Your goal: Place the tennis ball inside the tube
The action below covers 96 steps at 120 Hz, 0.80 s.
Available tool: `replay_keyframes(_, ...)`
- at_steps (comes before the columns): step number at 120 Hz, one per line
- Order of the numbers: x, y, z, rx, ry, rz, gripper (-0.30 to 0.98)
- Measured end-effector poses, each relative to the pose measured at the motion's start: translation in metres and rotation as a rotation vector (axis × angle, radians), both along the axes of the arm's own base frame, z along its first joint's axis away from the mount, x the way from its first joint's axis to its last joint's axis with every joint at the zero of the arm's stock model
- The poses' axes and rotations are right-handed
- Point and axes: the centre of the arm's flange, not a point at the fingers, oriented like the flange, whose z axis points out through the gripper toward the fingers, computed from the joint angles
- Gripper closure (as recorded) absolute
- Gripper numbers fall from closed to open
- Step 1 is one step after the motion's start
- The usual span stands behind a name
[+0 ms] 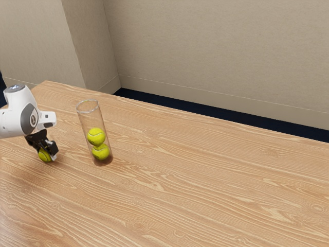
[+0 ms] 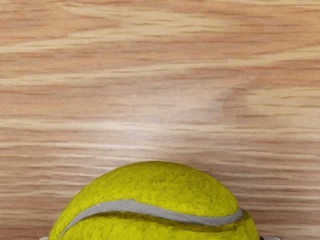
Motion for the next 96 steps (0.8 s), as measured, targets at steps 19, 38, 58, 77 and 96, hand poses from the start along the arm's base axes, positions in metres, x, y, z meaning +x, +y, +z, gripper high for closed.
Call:
replay_keyframes(19, 0.001, 0.0, -0.001, -0.003, 0.0, -0.012, 0.24)
replay_keyframes(38, 0.001, -0.001, -0.001, -0.005, 0.001, -0.022, 0.26)
replay_keyframes(58, 0.001, -0.003, 0.004, -0.009, 0.003, -0.032, 0.28)
replay_keyframes(77, 0.003, -0.01, 0.029, -0.013, -0.017, -0.043, 0.31)
replay_keyframes(96, 0.005, -0.031, 0.094, -0.017, -0.074, -0.071, 0.32)
